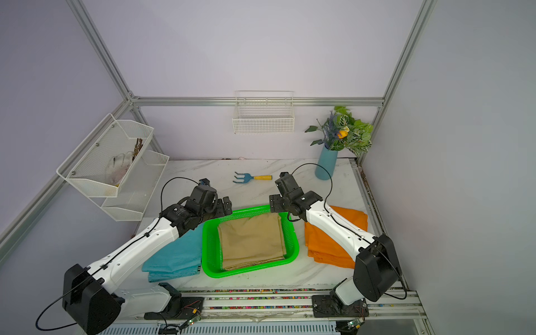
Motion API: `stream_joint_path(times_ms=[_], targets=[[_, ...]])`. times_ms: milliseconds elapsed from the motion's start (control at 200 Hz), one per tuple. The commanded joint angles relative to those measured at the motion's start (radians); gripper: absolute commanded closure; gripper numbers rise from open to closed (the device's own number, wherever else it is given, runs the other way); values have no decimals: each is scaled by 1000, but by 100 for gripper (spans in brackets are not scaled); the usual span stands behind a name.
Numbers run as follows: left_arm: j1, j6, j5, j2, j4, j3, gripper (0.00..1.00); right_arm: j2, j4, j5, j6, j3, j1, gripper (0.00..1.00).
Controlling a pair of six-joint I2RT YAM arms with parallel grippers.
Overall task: Put the folded long pants in the basket
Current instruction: Move the basket to the center of the board.
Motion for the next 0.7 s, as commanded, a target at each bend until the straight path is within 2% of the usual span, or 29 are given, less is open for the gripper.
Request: stream_joint_path(times_ms=[0, 85, 195, 295, 320, 375, 435, 510, 560, 695], targets=[[20, 29, -44, -45, -125, -52, 0, -4, -126, 63, -102, -25, -23, 18], [25, 0, -31, -89, -151, -132, 1, -11, -131, 33, -103, -61, -34, 19], [26, -53, 15, -143, -158, -237, 6, -20, -120, -22, -72, -111, -44, 24], [26, -83, 46, -165, -145, -304, 11, -18, -77, -98, -37, -164, -49, 32], [26, -90, 48, -165, -140, -313, 12, -14, -66, -117, -28, -175, -49, 41], [26, -99, 51, -161, -128, -328, 14, -1, -37, -151, -12, -196, -48, 46], [26, -100, 56, -149, -104, -336, 23, 21, -10, -169, -2, -206, -50, 55], [26, -97, 58, -117, -74, -334, 40, 67, 2, -170, 8, -187, -53, 67], [26, -90, 64, -89, -52, -328, 50, 91, 3, -164, 13, -163, -56, 71], [30, -65, 85, 11, -14, -276, 89, 136, 3, -142, 26, -100, -60, 78]])
